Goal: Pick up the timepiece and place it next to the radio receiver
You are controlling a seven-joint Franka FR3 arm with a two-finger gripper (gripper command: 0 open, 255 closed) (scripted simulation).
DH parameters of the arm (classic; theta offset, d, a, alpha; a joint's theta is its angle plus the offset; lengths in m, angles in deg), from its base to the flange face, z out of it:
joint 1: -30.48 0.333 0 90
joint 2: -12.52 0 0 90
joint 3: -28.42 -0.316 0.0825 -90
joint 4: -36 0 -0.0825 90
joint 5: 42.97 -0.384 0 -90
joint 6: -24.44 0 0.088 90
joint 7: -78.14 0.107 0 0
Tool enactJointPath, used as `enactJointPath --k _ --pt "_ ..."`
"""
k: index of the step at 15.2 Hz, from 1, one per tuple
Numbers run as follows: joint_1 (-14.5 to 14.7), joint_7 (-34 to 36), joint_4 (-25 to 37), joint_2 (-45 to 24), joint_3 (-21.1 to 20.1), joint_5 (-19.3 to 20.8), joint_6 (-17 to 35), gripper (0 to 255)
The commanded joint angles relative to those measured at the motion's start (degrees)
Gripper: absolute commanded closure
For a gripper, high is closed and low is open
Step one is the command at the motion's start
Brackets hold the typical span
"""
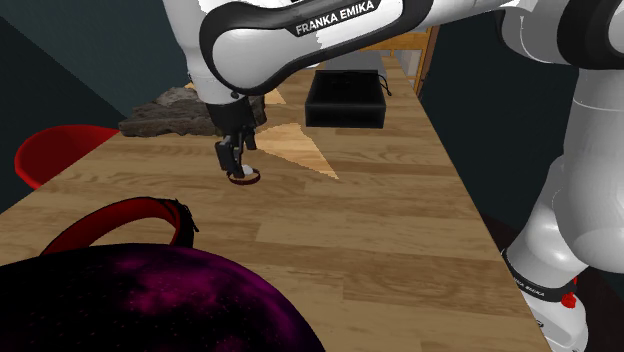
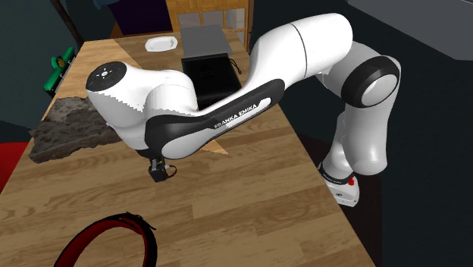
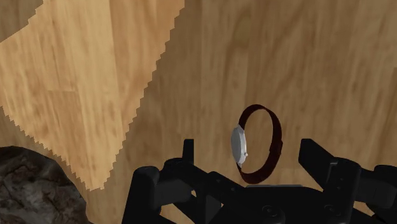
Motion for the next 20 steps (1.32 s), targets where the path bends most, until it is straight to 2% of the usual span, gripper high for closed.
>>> enactJointPath --k 1,2,3,12,20 --pt "-0.01 0.0 -0.03 0.01 0.0 0.0 0.03 0" --pt "0.0 0.0 -0.02 0.01 0.0 0.0 0.01 0" --pt "0.0 0.0 -0.02 0.01 0.0 0.0 0.01 255" --pt "-0.01 0.0 -0.03 0.01 0.0 0.0 0.03 255" --pt "0.51 -0.74 6.41 -0.18 -0.17 -0.15 -6.16 255"
